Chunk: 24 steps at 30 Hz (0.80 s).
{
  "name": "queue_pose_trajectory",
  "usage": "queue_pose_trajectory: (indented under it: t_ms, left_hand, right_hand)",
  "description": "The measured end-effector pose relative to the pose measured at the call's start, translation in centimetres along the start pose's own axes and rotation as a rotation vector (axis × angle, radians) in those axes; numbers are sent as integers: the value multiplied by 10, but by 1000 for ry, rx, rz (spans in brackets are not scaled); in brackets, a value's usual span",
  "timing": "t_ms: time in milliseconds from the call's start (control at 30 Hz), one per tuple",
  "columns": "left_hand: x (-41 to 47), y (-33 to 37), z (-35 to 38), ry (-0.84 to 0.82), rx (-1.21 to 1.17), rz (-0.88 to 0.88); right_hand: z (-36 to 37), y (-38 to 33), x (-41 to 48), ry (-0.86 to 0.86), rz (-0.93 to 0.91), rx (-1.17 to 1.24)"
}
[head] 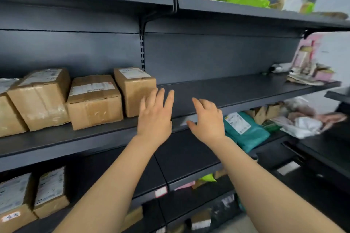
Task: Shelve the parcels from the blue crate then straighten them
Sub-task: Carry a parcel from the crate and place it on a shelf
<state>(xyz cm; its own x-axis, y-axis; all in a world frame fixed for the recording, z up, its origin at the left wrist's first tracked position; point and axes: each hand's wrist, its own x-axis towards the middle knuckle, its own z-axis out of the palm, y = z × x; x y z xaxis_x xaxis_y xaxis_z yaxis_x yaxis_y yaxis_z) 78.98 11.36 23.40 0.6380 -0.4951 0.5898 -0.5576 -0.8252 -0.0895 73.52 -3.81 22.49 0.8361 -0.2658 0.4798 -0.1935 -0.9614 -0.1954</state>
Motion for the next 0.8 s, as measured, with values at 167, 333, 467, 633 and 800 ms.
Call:
queue_pose_trajectory:
  t_ms: [167,333,467,633,800]
  left_hand:
    - [-44,64,-4,-148,-133,220]
    - [-98,141,-14,-242,-208,432]
    - [-143,208,-30,-248,-268,595]
    - [-211,297,-60,-301,-324,753]
    - [-289,387,-103,-330,-396,854]
  right_hand:
    - [-37,44,-97,-44,243,-215]
    - [-87,83,-208,-130,485,-357]
    - [-126,111,-297,-172,642,-434]
    - [-177,142,-412,-209,838,-474]
    - [-226,170,-535,-257,982,-495]
